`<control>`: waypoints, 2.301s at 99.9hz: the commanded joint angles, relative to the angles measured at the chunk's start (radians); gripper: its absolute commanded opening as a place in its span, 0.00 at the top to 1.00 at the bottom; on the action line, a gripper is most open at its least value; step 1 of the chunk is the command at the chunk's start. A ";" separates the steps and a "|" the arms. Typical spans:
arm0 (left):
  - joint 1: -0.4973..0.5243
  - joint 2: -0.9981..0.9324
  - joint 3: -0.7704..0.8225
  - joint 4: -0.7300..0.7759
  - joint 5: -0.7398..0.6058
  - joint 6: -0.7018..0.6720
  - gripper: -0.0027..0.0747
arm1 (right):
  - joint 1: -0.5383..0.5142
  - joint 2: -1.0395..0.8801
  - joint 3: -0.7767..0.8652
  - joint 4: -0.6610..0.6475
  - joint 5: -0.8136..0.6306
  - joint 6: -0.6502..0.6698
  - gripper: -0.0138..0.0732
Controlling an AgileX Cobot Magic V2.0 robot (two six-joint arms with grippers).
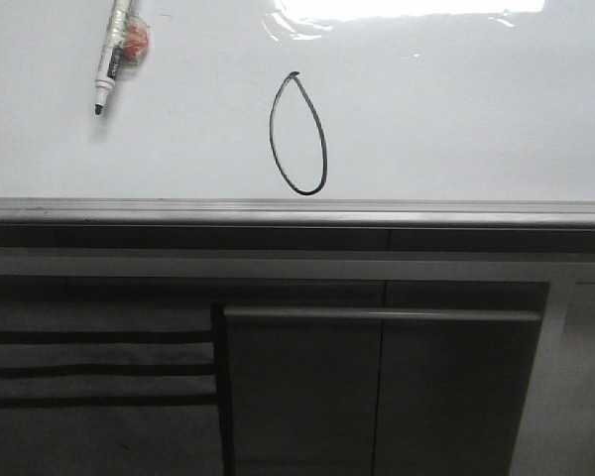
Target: Write number 0 on whiteboard
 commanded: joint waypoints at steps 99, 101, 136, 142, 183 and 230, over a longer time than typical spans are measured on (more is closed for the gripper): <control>0.001 -0.415 0.382 -0.138 -0.482 -0.006 0.99 | -0.007 -0.108 0.371 0.128 -0.410 0.008 0.93; 0.001 -0.431 0.394 -0.136 -0.482 -0.006 0.99 | -0.007 -0.108 0.371 0.128 -0.410 0.008 0.93; -0.010 -0.607 0.621 -0.022 -0.501 -0.071 0.99 | -0.007 -0.108 0.371 0.128 -0.410 0.008 0.93; -0.010 -0.612 0.667 -0.022 -0.568 -0.073 0.99 | -0.007 -0.108 0.371 0.128 -0.410 0.008 0.93; -0.009 -0.612 0.717 0.081 -0.560 -0.073 0.99 | -0.007 -0.104 0.371 0.128 -0.410 0.008 0.93; -0.009 -0.612 0.717 0.081 -0.560 -0.073 0.99 | -0.010 -0.132 0.384 0.128 -0.410 0.006 0.93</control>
